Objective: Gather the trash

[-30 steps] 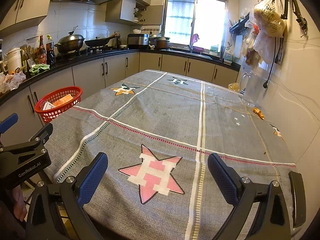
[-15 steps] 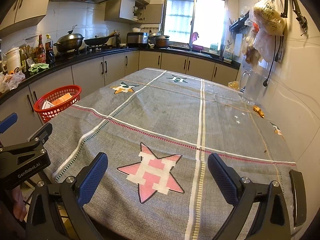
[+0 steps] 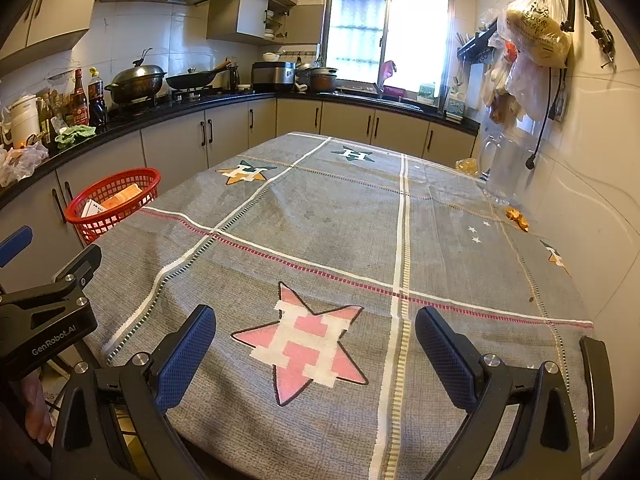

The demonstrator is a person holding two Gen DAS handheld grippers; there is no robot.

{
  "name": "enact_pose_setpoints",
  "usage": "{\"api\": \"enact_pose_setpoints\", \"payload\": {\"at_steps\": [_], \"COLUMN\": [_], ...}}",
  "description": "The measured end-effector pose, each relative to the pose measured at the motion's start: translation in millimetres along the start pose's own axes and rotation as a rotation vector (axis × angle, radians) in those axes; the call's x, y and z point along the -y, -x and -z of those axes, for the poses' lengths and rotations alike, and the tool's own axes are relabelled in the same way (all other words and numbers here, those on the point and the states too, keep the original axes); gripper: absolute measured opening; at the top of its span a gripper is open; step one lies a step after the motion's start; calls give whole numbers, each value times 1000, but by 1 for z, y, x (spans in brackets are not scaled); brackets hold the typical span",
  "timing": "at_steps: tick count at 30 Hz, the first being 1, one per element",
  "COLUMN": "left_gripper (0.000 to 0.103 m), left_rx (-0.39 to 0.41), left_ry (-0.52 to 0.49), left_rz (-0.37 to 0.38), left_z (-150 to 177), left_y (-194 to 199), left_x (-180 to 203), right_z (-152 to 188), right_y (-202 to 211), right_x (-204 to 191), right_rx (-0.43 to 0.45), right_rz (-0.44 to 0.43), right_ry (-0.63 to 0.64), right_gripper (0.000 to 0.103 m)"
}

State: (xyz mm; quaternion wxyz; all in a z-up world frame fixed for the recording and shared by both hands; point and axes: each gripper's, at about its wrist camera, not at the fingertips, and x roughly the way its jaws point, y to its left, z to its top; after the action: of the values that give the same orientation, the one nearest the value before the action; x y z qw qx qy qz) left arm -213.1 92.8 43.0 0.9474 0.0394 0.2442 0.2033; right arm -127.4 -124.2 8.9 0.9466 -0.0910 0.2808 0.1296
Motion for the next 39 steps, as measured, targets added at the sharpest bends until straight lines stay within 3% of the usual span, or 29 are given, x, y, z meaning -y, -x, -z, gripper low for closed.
{"api": "enact_pose_setpoints", "payload": {"at_steps": [25, 28, 31, 34, 37, 39], "left_gripper": [103, 103, 103, 103, 103, 103], "left_rx": [-4, -65, -147, -252, -385, -456], "left_ry": [-45, -92, -148, -186, -234, -256], "left_rz": [12, 58, 160, 308, 366, 361], "left_z": [-2, -15, -27, -38, -41, -42], "left_y": [-9, -23, -42, -63, -89, -103], "left_x": [11, 27, 56, 97, 134, 153], "right_z": [5, 0, -8, -13, -13, -10], "right_y": [-8, -22, -43, -68, -90, -106], "right_x": [10, 33, 65, 109, 137, 150], "right_rx": [-21, -67, -129, -197, -278, -330], "right_rz": [-2, -16, 46, 93, 134, 144], "right_ry": [-27, -93, -158, -265, -314, -329], "right_gripper": [101, 101, 103, 103, 103, 103]}}
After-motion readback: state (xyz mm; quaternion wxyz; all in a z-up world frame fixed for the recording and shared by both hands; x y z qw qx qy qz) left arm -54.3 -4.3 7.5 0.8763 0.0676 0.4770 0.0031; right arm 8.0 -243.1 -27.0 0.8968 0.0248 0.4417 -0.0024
